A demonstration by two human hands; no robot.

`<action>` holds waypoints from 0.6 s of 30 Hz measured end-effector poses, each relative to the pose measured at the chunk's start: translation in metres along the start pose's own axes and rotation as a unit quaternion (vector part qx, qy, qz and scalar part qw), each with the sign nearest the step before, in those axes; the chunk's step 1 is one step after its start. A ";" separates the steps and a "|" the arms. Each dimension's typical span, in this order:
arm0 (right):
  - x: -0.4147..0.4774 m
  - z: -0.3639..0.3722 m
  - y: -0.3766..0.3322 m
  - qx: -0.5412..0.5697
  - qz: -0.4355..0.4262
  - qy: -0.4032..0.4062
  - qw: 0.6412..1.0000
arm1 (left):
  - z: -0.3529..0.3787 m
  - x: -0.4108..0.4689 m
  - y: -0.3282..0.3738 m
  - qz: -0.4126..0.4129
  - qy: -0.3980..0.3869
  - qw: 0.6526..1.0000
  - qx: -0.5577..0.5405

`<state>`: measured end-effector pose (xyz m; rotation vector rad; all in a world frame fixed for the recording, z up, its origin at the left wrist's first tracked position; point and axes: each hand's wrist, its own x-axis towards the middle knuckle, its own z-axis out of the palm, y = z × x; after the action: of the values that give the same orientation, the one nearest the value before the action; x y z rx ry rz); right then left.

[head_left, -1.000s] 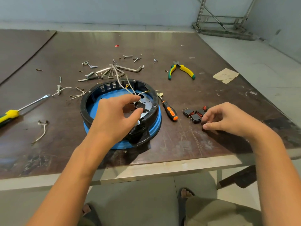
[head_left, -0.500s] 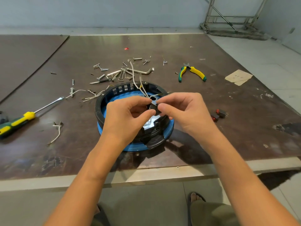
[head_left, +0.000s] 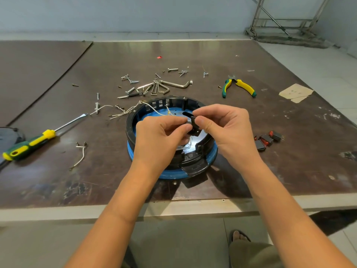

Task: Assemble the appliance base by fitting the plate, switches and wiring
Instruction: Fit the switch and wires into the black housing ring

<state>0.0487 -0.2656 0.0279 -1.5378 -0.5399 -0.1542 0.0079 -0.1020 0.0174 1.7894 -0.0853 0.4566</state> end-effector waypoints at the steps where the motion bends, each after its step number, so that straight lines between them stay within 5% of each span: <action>1: 0.000 0.000 0.000 -0.001 -0.003 -0.001 1.000 | 0.000 0.001 -0.001 -0.008 0.003 1.000 -0.010; 11: -0.002 0.003 0.005 -0.067 -0.061 -0.040 0.995 | -0.010 0.005 0.004 -0.017 -0.096 0.995 -0.023; 18: 0.000 0.000 0.009 -0.013 -0.077 -0.071 0.994 | -0.011 0.005 0.006 -0.020 -0.079 0.994 -0.076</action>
<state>0.0522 -0.2653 0.0195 -1.5403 -0.7720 -0.1713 0.0074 -0.0921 0.0272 1.6726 -0.1893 0.2728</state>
